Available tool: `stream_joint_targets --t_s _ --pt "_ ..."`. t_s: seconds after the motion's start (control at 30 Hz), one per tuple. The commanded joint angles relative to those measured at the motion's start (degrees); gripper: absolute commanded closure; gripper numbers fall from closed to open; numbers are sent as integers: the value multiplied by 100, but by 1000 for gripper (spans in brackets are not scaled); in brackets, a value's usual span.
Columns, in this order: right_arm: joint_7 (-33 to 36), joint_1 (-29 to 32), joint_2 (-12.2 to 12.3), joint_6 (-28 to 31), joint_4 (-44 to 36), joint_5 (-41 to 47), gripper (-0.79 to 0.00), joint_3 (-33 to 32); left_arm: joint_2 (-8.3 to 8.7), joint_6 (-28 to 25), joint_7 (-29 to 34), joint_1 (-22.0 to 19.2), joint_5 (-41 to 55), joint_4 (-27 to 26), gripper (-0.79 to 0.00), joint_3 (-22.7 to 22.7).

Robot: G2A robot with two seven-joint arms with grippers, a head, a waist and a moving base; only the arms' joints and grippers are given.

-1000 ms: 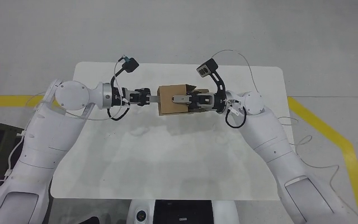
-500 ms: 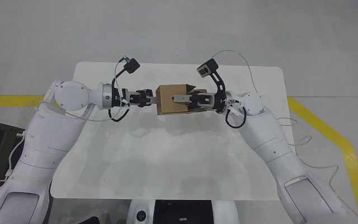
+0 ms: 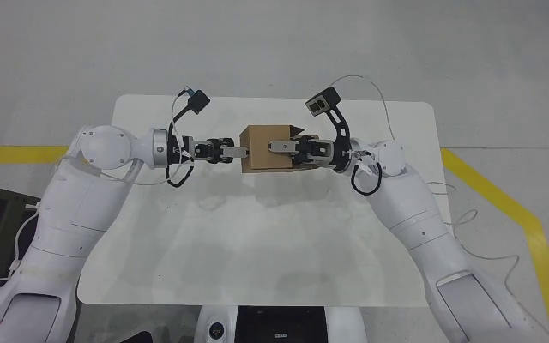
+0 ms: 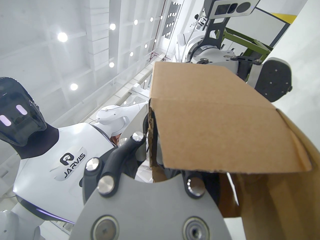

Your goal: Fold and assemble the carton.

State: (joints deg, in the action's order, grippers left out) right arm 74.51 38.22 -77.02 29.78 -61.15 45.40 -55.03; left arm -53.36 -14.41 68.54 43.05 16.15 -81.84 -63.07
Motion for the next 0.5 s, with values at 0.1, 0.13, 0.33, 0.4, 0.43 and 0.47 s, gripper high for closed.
stream_joint_targets --t_s 0.1,0.13,0.33,0.4,0.43,0.47 --pt "13 0 -5 -13 -17 -11 0 -13 -20 71 -62 -48 -46 17 -785 54" --pt "18 2 -7 -18 -21 -15 0 -12 -24 82 -79 -55 -49 16 -785 63" --pt "10 6 -16 -10 -25 -49 0 -11 -44 102 -139 -86 -73 -26 -785 103" --pt "11 5 -19 -11 -25 -60 0 -9 -47 109 -148 -89 -77 -31 -785 109" --pt "15 6 -21 -15 -27 -59 0 -8 -49 112 -150 -91 -78 -32 -785 111" --pt "15 7 -22 -15 -27 -60 0 -9 -51 114 -154 -91 -75 -34 -785 114"
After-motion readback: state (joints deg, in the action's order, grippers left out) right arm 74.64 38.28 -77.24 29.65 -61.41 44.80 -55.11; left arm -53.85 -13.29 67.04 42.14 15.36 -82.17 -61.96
